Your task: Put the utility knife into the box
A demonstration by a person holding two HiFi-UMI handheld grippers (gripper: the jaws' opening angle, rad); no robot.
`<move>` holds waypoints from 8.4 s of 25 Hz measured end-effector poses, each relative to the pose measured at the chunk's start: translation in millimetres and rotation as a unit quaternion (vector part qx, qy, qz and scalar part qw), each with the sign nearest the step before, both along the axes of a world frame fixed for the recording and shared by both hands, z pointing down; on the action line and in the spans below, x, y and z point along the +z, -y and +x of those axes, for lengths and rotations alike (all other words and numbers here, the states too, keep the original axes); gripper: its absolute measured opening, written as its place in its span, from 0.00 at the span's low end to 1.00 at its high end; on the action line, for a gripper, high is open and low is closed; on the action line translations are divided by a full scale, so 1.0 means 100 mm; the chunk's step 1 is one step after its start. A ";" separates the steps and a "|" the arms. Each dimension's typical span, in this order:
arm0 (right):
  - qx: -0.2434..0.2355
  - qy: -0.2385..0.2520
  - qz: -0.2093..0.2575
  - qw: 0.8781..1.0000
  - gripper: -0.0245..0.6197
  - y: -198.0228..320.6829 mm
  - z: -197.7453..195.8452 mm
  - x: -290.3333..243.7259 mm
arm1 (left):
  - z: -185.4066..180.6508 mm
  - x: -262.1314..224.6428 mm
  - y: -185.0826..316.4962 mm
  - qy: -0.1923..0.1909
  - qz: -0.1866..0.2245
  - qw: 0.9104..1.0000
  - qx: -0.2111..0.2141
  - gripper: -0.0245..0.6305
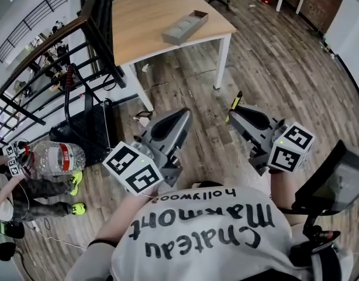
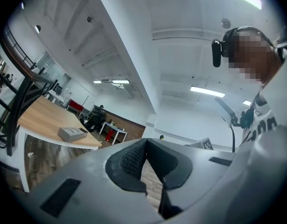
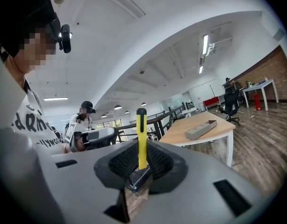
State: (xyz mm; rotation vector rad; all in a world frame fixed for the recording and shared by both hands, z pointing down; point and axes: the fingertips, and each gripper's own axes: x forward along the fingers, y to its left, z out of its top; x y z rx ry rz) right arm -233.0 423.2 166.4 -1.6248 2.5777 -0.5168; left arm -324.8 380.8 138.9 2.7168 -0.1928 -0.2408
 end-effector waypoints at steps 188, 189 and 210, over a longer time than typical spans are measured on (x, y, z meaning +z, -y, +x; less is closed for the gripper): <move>-0.149 0.014 -0.084 0.985 0.13 5.89 4.77 1.49 | 3.89 1.50 5.86 -0.042 -0.133 0.950 -0.281 0.05; -0.155 0.015 -0.086 0.984 0.13 5.98 4.80 1.54 | 3.88 1.54 5.91 -0.040 -0.137 0.946 -0.291 0.05; -0.176 0.050 -0.072 0.981 0.13 6.42 4.92 1.67 | 3.74 1.59 5.95 0.001 -0.110 0.935 -0.338 0.05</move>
